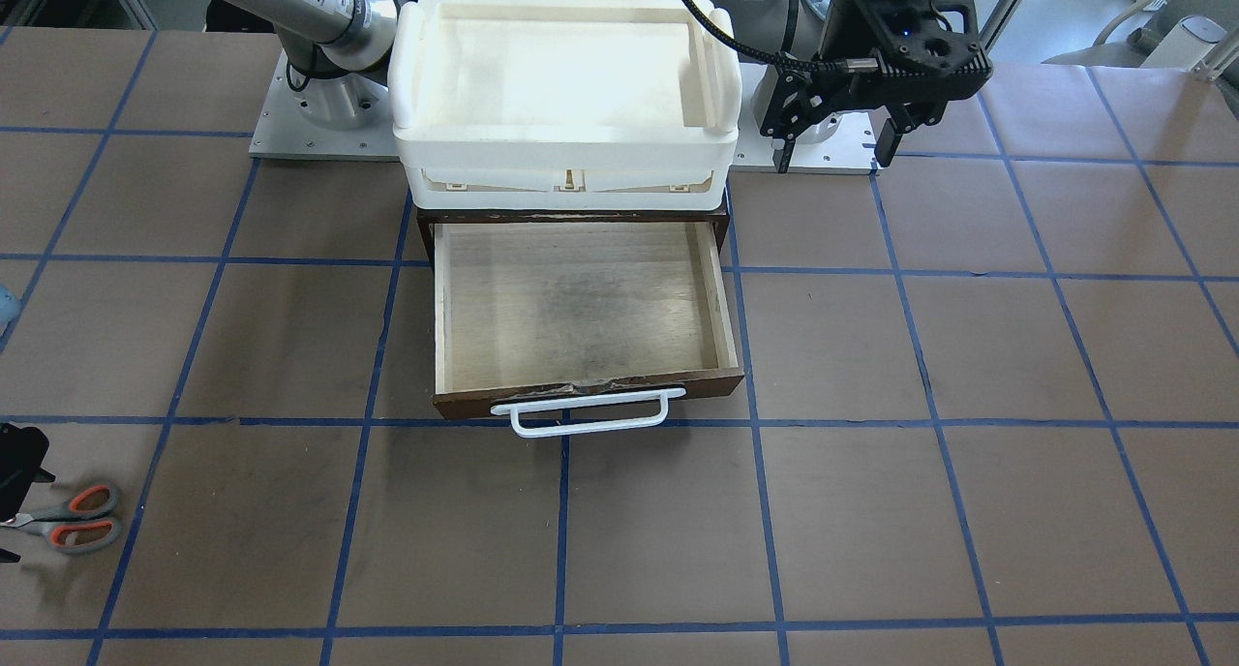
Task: Put scissors in drawer and close it
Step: 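Lower the right gripper and close it on the scissors handles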
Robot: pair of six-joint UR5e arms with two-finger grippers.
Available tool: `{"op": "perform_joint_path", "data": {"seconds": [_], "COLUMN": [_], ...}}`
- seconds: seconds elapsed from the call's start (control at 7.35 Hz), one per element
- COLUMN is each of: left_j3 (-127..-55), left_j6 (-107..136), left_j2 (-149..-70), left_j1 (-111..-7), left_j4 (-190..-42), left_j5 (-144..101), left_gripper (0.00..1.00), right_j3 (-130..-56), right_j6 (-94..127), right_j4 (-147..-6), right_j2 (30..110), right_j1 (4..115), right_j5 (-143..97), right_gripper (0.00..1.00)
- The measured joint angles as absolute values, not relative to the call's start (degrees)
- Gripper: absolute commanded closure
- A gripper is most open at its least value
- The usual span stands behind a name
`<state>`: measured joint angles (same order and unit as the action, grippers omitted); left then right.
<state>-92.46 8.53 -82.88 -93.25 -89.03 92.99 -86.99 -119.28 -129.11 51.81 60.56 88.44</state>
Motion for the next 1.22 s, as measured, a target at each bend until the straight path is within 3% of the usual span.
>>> {"op": "perform_joint_path", "data": {"seconds": [0.14,0.27,1.22], "left_j3": [-92.46,-92.46,-92.46], "left_j6": [8.53,8.53,8.52], "left_j2": [-82.88,-82.88,-82.88], "left_j1": [-93.25,-93.25,-93.25], "left_j4": [-89.03,-89.03,-89.03], "left_j5": [92.99,92.99,92.99], "left_gripper": [0.0,0.0,0.0], "right_j3": [-86.96,-86.94,-86.31], "right_j6": [-119.22,-119.21,-122.75], "right_j4": [-129.11,-129.11,-130.31], "right_j2": [51.52,51.39,52.72], "right_j1": [60.56,60.56,61.19], "right_j5": [88.43,88.42,86.11], "right_gripper": [0.7,1.0,1.0]}}
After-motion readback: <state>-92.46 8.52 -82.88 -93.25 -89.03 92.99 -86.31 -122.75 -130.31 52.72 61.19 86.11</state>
